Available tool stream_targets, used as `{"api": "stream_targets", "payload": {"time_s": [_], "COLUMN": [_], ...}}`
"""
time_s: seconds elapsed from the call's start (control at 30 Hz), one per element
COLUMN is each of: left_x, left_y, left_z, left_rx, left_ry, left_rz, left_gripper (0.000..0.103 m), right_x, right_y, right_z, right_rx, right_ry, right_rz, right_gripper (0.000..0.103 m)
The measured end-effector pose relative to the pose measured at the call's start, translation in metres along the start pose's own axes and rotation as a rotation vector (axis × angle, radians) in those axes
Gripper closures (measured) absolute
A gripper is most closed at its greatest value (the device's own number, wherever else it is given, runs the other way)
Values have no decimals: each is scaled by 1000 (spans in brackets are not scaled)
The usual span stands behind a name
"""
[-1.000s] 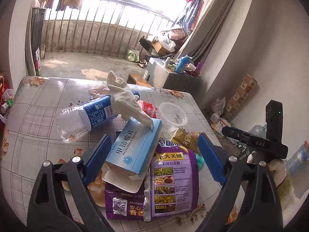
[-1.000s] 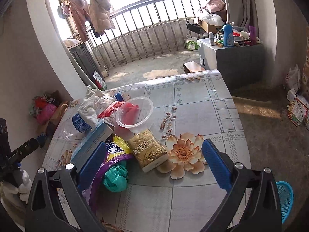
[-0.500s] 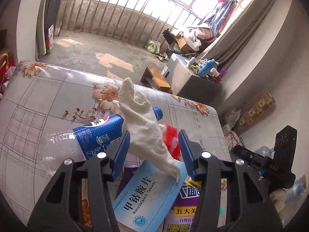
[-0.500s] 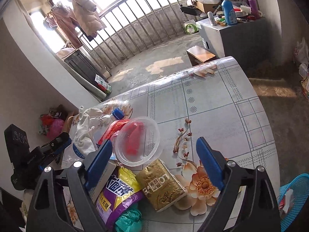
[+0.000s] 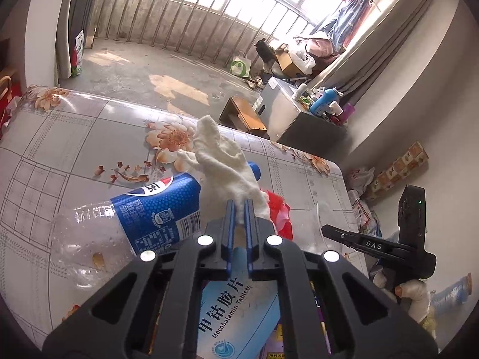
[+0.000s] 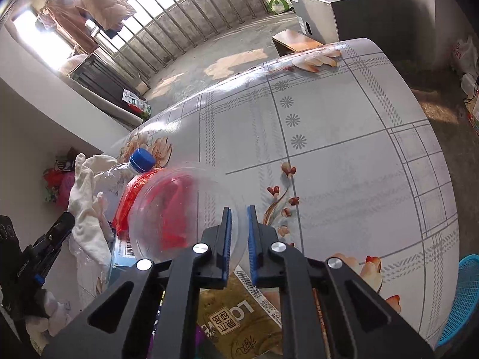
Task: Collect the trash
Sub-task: 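Grasp the white glove with left tool while right tool grasps clear plastic bowl, lift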
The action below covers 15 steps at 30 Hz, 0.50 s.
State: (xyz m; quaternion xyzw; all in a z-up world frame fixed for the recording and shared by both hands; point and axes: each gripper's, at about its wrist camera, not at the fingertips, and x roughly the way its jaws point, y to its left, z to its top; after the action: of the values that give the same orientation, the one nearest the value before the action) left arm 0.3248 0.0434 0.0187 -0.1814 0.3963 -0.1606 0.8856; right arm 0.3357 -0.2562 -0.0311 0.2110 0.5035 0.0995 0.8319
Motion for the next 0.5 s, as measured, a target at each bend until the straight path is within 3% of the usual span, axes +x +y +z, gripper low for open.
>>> {"api": "stream_targets", "payload": {"time_s": [0.23,0.5], "left_x": [-24,-74], "left_y": [-7,-39], "left_z": [3,11], "left_rx": [22,89], "left_ry": [-61,-156], "left_rz": [-27,-92], "left_gripper": [100,100], "right_x": [-28,-91], "right_y": [2,-5], "right_z": [2,-4], "right_rx": [5,41], "right_ry": [-89,-214], "right_rz": [49,107], "right_gripper": [97,97]}}
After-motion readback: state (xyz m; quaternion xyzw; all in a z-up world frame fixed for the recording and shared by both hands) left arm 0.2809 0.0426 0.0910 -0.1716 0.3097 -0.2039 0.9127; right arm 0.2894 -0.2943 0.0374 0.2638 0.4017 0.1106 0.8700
